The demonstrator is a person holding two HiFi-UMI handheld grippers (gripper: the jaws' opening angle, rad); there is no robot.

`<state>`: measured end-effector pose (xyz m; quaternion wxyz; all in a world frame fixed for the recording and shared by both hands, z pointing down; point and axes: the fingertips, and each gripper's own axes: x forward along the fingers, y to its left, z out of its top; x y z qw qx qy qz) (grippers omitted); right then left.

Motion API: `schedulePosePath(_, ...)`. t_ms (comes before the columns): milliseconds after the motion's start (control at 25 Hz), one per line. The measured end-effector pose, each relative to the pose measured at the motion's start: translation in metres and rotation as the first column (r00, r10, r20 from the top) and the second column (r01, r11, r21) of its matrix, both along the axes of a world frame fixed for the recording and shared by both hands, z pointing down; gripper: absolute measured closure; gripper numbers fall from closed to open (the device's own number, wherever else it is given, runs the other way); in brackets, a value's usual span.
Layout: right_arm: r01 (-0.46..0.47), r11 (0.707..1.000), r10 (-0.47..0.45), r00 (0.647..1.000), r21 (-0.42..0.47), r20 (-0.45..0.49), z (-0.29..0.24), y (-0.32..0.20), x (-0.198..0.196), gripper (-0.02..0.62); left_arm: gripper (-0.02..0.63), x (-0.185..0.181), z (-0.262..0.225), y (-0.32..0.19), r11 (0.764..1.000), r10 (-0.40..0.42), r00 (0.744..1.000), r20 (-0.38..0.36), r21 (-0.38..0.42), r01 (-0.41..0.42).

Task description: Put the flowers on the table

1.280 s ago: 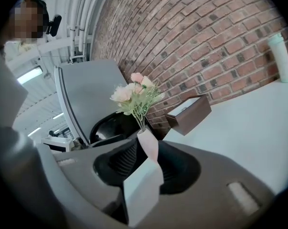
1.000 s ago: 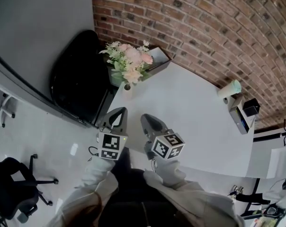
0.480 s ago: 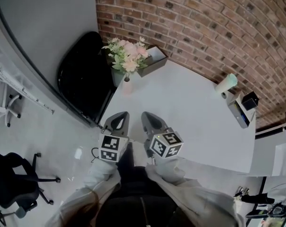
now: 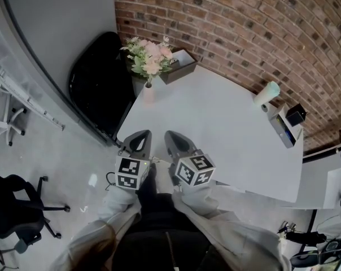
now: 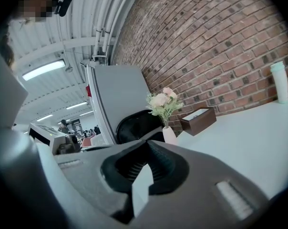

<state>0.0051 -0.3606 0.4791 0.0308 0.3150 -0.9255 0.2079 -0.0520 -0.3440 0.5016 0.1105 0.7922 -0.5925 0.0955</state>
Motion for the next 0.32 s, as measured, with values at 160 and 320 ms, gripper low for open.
schedulePosePath(160,-0.004,1.000,0.004,1.000,-0.006,-0.002,0.003,0.007,0.004,0.595,0.602,0.002,0.006,0.008,1.000,-0.006,1.000,-0.003,-0.015,0.006)
schedulePosePath(320,0.001,1.000,-0.001,1.000,-0.009,0.002,0.003,0.013,0.005,0.595,0.602,0.002,0.009,0.015,1.000,-0.013,1.000,-0.003,-0.026,0.013)
